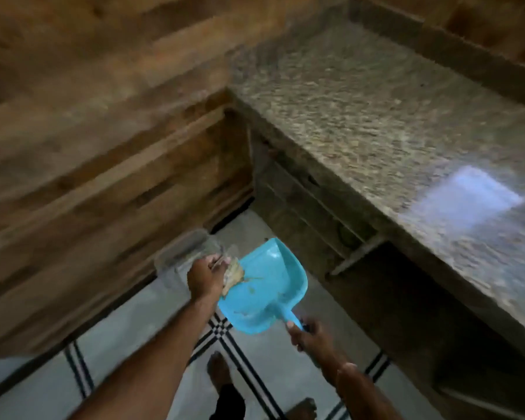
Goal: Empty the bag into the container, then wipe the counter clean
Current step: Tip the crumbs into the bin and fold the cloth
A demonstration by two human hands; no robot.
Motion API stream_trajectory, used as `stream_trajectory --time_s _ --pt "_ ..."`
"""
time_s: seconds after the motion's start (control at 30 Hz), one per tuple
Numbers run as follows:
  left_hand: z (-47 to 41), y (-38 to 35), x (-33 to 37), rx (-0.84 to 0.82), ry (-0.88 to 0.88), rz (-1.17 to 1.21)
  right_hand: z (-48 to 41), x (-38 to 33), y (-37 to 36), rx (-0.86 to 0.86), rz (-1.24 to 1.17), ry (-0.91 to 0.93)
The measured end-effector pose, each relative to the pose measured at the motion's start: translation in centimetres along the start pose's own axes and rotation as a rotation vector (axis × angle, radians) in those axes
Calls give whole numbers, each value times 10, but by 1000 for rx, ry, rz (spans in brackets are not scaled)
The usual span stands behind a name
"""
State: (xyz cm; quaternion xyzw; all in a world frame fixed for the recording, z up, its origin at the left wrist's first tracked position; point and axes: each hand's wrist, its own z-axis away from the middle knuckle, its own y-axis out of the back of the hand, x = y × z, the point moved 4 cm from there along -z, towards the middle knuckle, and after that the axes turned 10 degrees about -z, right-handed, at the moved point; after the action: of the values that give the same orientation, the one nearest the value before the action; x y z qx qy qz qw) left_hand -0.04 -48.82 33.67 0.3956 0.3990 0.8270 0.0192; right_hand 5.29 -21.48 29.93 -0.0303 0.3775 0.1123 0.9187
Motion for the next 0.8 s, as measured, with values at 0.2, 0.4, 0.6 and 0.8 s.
stream_trajectory --time_s 0.2,0.4,0.6,0.8 --pt "-66 57 -97 102 168 118 -63 -5 -113 -93 149 -59" --pt "-158 50 -167 132 211 123 -167 18 -210 -78 243 -152" --pt "-252 12 -250 203 315 166 -325 42 -318 -128 530 -109" --pt "-308 -15 -307 254 376 194 -407 55 -367 -79 643 -133"
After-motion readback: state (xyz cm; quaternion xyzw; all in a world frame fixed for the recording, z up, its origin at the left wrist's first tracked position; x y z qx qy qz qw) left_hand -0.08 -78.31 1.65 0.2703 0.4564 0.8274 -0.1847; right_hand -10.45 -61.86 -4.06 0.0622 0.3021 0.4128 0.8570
